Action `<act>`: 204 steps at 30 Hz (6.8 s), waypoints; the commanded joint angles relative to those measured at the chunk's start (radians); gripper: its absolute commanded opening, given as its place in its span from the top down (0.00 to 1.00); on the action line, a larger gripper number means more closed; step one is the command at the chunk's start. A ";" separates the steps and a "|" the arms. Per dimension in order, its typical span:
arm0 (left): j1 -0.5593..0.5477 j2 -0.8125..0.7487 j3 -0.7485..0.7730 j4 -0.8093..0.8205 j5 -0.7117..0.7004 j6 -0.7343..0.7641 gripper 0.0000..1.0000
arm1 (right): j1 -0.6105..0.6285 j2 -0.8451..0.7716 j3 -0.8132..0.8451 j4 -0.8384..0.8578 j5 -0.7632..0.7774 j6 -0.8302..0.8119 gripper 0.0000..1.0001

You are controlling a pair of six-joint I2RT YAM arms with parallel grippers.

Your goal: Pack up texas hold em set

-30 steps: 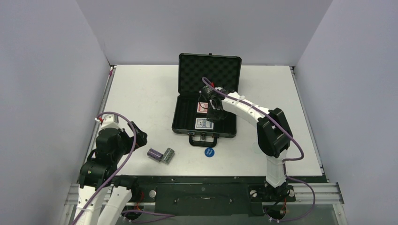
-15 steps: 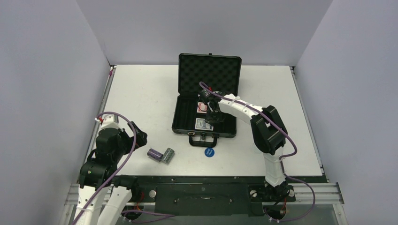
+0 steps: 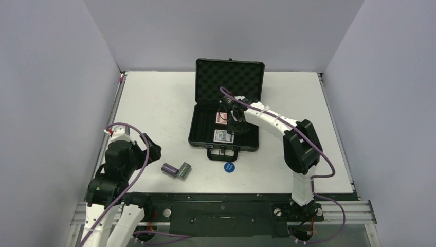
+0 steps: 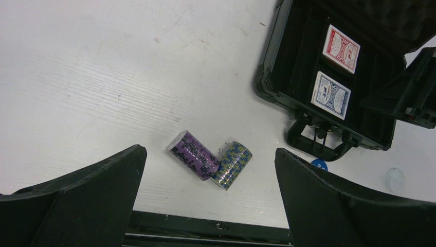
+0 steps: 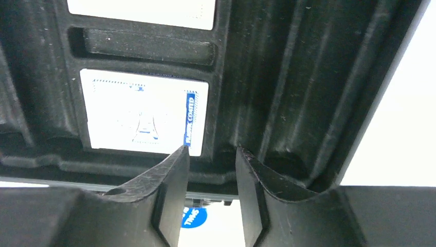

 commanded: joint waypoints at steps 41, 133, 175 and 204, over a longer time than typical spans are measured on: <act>-0.005 0.007 -0.004 0.052 0.014 0.009 0.04 | -0.226 -0.293 -0.407 0.122 -0.025 -0.075 0.80; -0.582 0.856 0.053 0.170 -0.035 0.104 0.31 | -0.201 -0.794 -0.331 -0.214 0.105 -0.071 0.32; -0.579 1.046 0.083 0.232 0.039 -0.091 0.34 | -0.302 -1.011 -0.474 -0.294 0.082 -0.104 0.33; -0.547 0.945 0.423 -0.009 0.002 -0.083 1.00 | -0.306 -0.968 -0.401 -0.293 0.067 -0.102 0.33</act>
